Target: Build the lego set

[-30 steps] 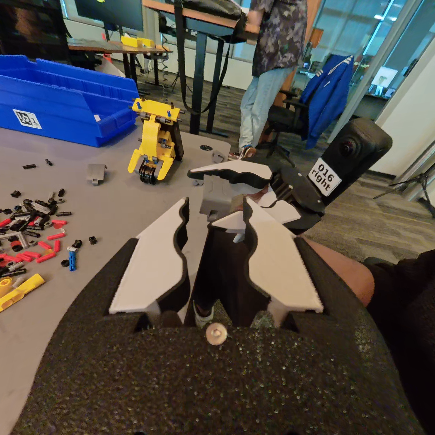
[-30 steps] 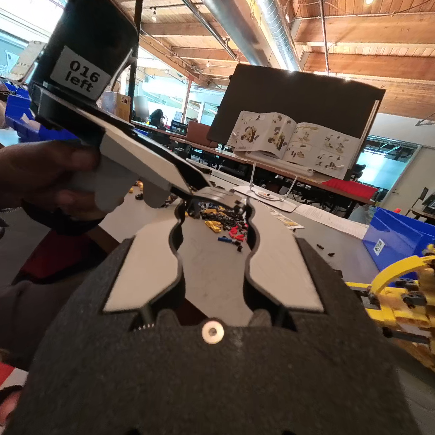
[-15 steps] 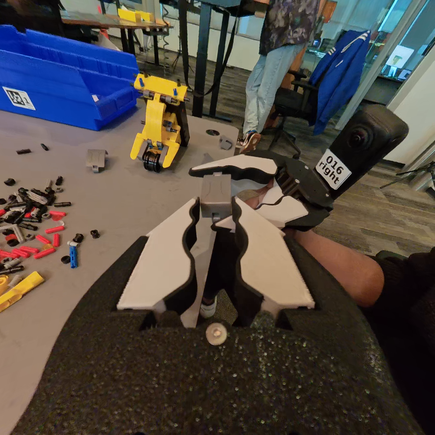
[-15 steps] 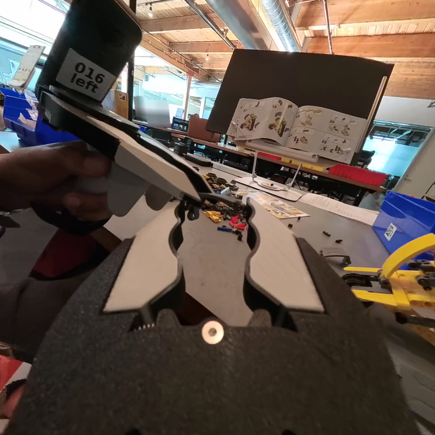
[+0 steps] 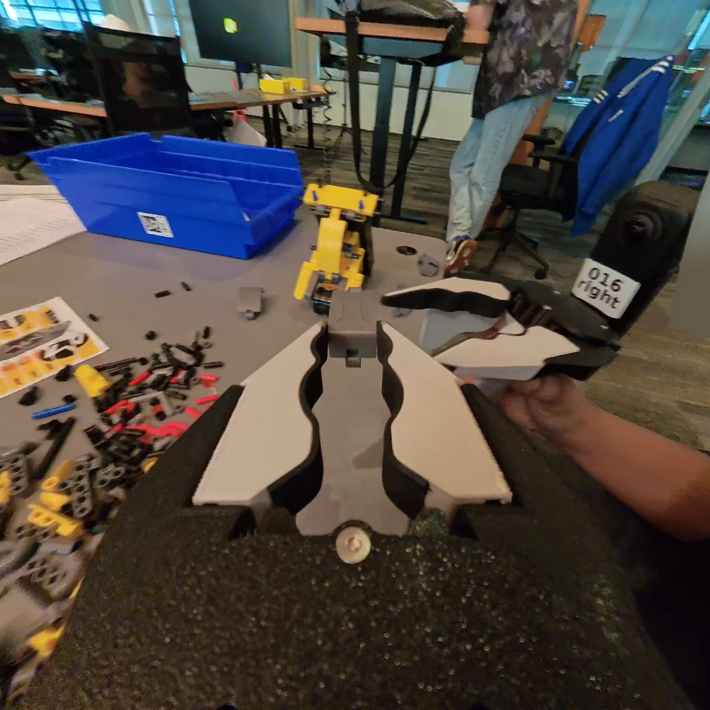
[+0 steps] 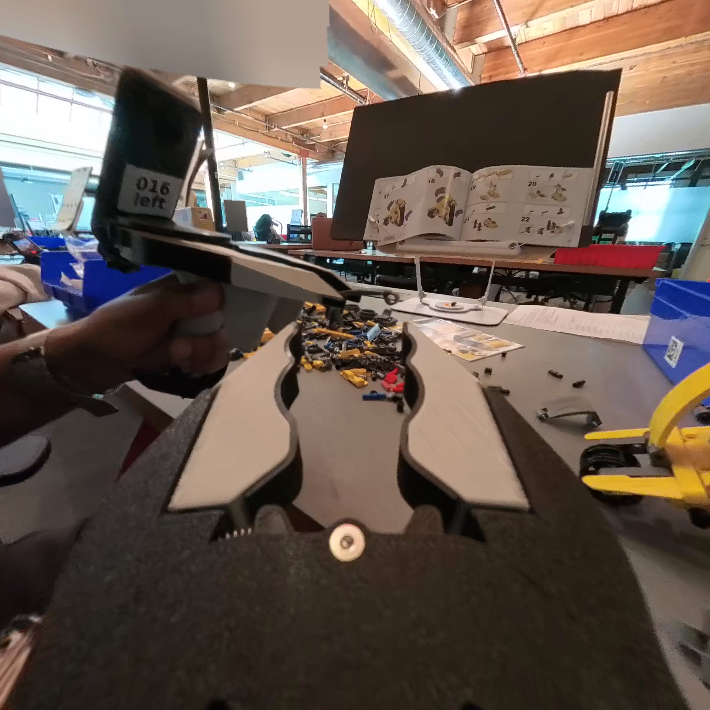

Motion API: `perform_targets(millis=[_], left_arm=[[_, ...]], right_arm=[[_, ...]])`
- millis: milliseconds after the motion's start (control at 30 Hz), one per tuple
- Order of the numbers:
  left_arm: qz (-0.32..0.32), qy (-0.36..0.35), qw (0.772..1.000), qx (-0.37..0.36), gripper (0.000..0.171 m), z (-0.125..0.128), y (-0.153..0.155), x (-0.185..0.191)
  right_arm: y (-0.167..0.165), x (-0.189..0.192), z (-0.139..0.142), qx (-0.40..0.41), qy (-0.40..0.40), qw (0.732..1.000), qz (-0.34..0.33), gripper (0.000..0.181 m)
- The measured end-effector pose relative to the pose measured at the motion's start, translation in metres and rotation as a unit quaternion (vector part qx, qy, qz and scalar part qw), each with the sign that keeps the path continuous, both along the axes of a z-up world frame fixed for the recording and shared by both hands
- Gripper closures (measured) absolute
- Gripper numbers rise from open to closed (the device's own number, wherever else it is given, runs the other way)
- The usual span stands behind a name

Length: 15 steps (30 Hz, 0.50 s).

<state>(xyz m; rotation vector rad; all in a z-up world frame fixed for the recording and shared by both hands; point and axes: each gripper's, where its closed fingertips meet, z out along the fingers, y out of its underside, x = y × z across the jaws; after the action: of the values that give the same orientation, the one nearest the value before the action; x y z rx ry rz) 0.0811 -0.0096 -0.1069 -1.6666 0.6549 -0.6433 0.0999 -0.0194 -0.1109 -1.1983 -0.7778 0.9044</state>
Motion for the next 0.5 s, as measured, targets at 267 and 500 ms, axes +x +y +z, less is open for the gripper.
perform_targets(millis=[267,500], left_arm=[[0.077,-0.010,0.997,0.018,0.147,-0.011,0.028,-0.067],[0.106,-0.059,0.992,0.025,0.148,-0.007,0.034,-0.096]], right_arm=[[0.018,-0.018,0.012,-0.031,-0.013,0.999,0.010,0.130],[0.062,-0.032,0.027,-0.060,0.015,0.997,0.040,0.131]])
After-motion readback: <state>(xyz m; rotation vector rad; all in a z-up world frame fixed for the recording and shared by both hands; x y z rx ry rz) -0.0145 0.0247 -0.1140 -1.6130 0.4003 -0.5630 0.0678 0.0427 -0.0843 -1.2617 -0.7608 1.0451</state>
